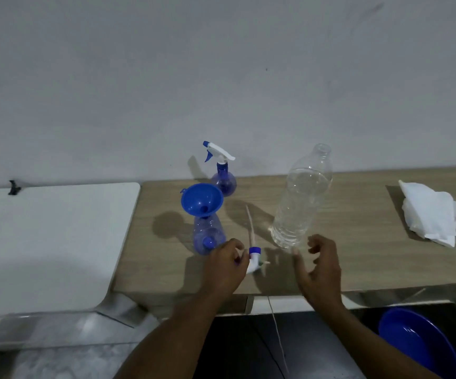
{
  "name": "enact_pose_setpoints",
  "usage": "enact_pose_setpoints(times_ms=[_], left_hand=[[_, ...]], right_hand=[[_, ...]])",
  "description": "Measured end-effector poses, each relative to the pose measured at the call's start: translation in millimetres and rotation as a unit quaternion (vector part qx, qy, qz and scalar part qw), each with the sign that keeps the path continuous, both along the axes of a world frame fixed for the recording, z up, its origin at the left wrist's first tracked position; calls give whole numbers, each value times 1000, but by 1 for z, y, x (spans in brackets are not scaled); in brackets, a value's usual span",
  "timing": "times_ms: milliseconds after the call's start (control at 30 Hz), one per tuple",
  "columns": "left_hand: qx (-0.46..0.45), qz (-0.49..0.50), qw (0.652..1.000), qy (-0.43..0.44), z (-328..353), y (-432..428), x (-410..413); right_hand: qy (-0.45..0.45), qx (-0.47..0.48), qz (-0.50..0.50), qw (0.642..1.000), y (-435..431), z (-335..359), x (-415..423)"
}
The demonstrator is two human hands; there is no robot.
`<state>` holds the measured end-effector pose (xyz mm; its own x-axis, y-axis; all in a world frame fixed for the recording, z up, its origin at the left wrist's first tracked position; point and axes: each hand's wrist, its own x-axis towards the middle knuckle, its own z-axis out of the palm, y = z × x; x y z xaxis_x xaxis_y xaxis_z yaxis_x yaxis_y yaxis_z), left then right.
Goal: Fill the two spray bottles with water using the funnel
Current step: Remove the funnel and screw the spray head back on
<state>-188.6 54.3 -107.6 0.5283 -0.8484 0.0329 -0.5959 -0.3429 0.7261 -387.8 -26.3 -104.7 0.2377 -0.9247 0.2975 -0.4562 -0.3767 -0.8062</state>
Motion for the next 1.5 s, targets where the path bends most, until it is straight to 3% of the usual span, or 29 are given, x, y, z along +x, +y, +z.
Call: enact_pose_setpoints(times_ms=[33,100,167,333,400,533,600,700,767,833,867,933,967,1000,1100,1200,1333,1500], left_hand=[[5,14,1000,-13,-4,8,6],[30,42,997,-50,-8,23,19],[12,83,993,-82,-8,33,34],[-61,148,985,-69,5,37,61],[-41,147,988,-33,4,32,70],[16,97,994,39,12,18,83],[14,77,997,28,12,13,85],[22,52,998,9,20,8,89],[37,-2,999,-19,22,6,89],[24,37,999,-3,19,7,92],[24,47,998,-27,15,10,95],[19,64,998,14,10,11,93],[30,64,997,20,16,10,92],[46,58,997,39,23,11,92],[80,32,994,68,28,7,97],[75,53,995,43,27,6,100],[77,59,994,50,28,6,100],[44,26,997,56,27,11,100]], right_hand=[[74,-46,66,994,11,-10,7],[221,-134,186,948,24,-26,26],[317,-174,217,907,24,-34,48],[435,-79,231,867,7,-37,76],[452,-74,236,857,-1,-40,79],[469,-59,238,849,-6,-29,82],[450,-48,214,865,-5,-10,84],[244,-117,165,948,-10,41,105],[105,-186,172,962,-14,88,128],[147,-202,245,937,-14,133,155],[234,-196,283,909,-14,147,170],[411,-197,336,824,-17,163,194],[458,-192,351,794,-20,166,203],[466,-180,358,788,-25,171,209],[392,-109,357,841,-42,183,210],[380,-114,382,835,-50,177,203],[308,-124,377,864,-47,158,196],[182,-9,289,940,-75,152,183]])
